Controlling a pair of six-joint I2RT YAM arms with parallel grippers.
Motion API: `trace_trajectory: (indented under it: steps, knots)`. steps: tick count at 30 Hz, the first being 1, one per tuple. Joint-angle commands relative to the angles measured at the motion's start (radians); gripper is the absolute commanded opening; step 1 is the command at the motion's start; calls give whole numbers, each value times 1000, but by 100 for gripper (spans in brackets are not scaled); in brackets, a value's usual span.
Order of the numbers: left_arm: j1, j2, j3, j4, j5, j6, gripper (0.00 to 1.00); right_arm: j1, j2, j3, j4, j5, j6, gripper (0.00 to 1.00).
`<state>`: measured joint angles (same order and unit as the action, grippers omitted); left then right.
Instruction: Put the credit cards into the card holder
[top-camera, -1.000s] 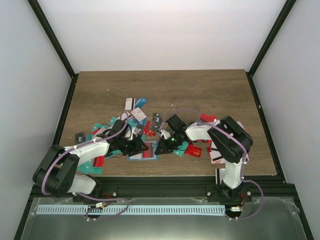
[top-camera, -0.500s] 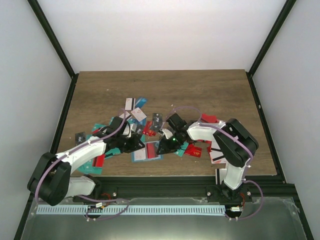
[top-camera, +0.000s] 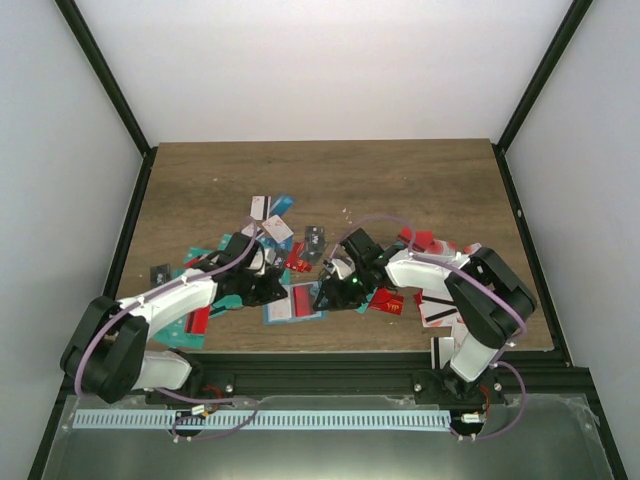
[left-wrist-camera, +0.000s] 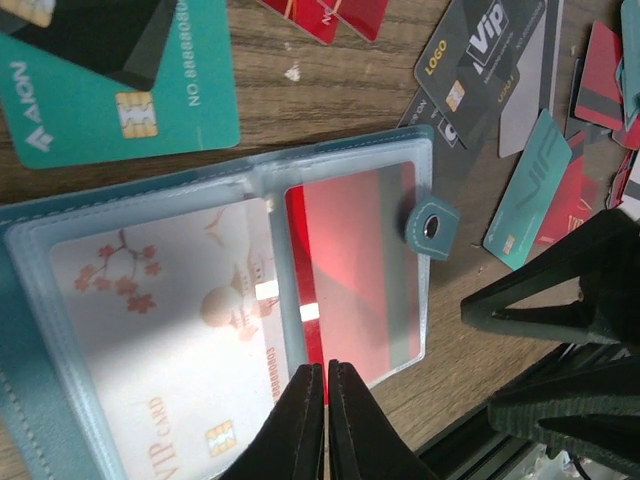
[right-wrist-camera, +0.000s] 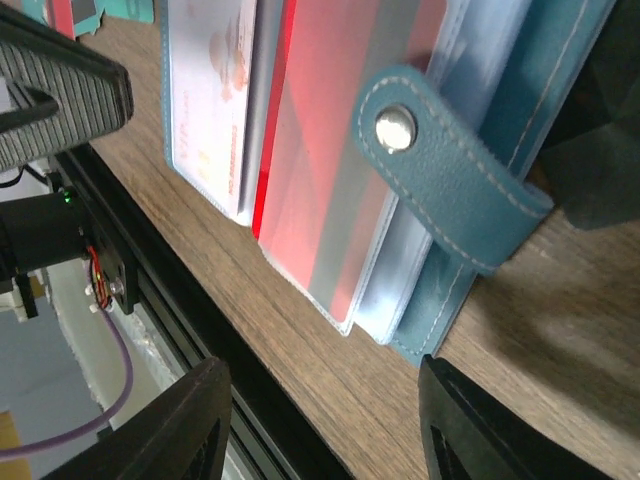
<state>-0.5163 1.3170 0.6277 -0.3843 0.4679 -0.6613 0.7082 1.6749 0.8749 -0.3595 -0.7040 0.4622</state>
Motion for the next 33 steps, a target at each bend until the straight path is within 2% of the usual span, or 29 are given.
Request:
trace_trajectory:
  steps: [1, 14, 33]
  knots:
    - [-19, 38, 47, 16, -3, 9, 4, -4, -19, -31, 74, -76, 39, 53]
    - [-49, 195, 103, 54, 11, 34, 4, -4, 46, -26, 133, -117, 69, 46]
    - [-59, 250, 89, 54, 2, 65, 4, -4, 118, 20, 126, -127, 50, 44]
